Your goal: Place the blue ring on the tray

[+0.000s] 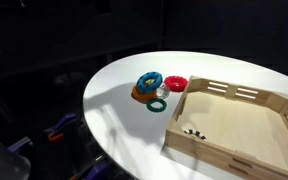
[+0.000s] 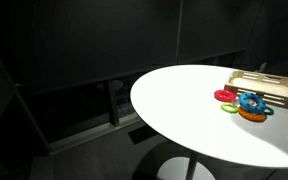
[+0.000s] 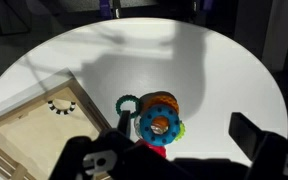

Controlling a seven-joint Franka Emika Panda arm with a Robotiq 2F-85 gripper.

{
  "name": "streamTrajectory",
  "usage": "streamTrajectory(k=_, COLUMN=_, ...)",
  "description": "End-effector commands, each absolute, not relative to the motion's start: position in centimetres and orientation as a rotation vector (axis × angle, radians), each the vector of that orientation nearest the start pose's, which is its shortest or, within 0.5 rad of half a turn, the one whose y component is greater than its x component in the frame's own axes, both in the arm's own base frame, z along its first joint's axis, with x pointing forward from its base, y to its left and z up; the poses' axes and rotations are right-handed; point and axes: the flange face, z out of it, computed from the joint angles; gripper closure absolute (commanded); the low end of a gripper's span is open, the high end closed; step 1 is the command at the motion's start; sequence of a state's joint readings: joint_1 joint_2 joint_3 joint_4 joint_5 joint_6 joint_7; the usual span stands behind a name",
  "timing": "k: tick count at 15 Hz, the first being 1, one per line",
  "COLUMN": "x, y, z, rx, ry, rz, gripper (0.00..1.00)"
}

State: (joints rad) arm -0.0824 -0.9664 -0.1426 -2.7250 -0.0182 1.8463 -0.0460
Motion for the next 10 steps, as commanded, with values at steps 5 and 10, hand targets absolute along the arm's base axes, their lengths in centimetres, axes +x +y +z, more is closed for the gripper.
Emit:
streamTrajectory(k=5, x=28.0, y=-6.1, z=49.5, rx=-3.042, ry=0.195, rz=-0.148, gripper=0.0)
streamTrajectory(k=10, x=30.4, y=-4.5, z=50.6, rx=-3.035, ry=0.217, rz=-0.18, gripper=0.0)
